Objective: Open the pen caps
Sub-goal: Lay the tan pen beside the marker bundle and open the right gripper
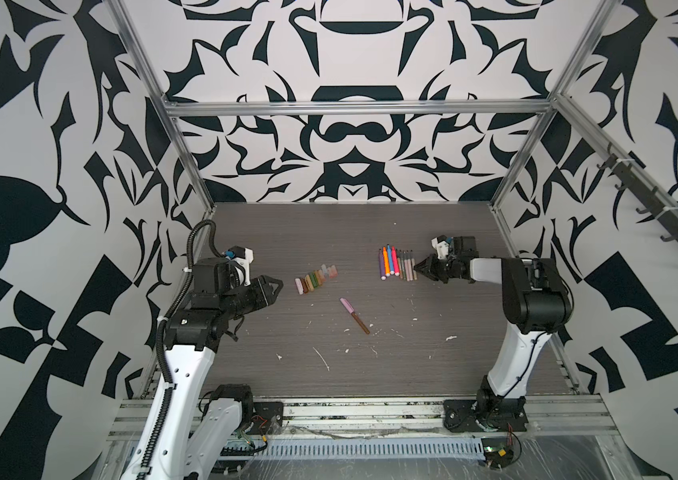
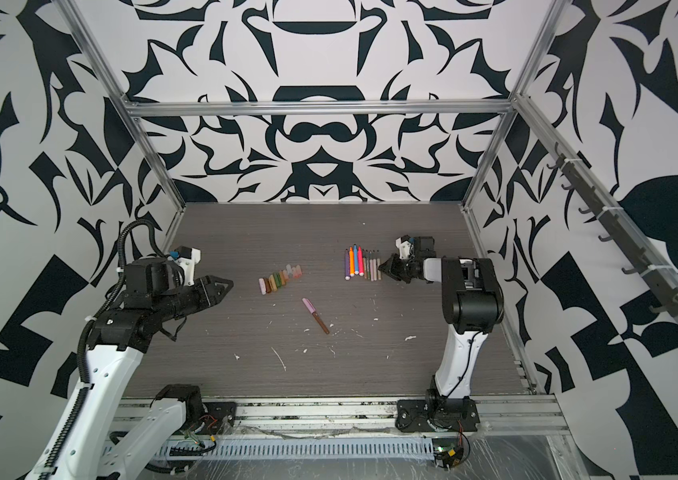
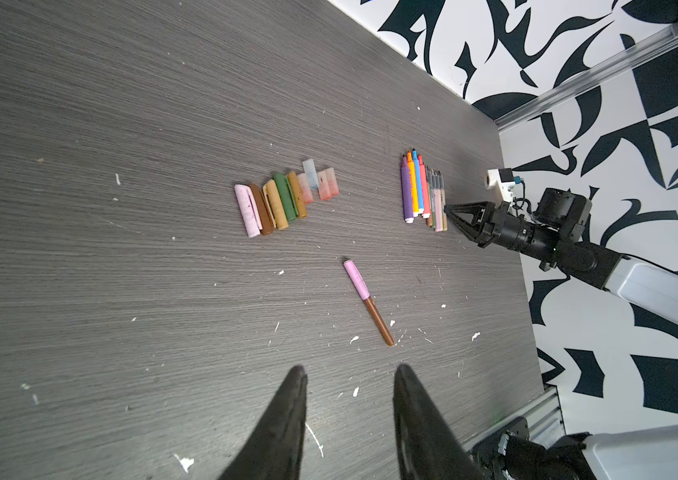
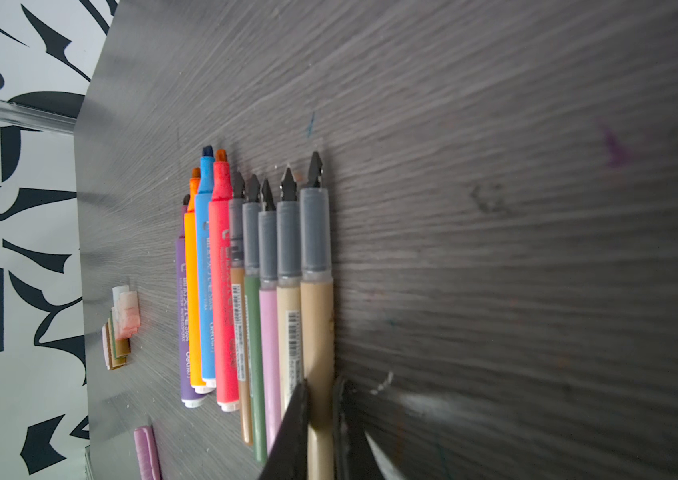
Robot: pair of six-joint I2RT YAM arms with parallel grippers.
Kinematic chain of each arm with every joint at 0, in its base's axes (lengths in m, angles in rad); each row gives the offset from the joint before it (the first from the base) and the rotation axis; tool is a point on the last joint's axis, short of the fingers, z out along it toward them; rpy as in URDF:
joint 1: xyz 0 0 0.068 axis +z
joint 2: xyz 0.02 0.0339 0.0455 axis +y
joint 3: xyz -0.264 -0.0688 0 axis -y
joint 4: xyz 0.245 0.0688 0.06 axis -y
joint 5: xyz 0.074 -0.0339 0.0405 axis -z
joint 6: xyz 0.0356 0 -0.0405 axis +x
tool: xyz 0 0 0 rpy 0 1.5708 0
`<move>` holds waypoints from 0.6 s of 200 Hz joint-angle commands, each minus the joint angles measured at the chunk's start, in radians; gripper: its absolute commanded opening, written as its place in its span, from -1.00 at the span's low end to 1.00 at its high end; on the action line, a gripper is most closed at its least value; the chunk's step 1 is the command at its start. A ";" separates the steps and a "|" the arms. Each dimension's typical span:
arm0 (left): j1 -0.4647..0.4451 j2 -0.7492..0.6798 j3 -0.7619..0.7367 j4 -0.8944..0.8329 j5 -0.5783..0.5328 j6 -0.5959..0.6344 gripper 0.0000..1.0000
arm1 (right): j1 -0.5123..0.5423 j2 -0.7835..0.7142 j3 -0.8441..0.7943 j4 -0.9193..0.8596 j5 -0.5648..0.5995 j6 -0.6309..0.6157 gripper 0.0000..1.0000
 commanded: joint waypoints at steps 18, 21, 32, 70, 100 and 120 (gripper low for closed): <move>0.004 0.000 -0.009 -0.008 0.008 0.014 -0.25 | 0.007 0.025 0.009 -0.066 0.019 -0.022 -0.66; 0.004 0.000 -0.009 -0.007 0.009 0.015 -0.25 | 0.007 0.024 0.008 -0.066 0.019 -0.022 -0.65; 0.005 0.000 -0.009 -0.007 0.010 0.015 -0.26 | 0.007 0.025 0.009 -0.066 0.017 -0.022 -0.62; 0.005 0.000 -0.010 -0.007 0.009 0.015 -0.26 | 0.008 0.022 0.006 -0.061 0.010 -0.024 -0.51; 0.004 0.000 -0.010 -0.007 0.009 0.015 -0.26 | 0.009 0.020 0.004 -0.058 0.010 -0.024 -0.42; 0.004 0.000 -0.011 -0.007 0.009 0.015 -0.26 | 0.009 0.021 0.004 -0.056 0.002 -0.027 -0.36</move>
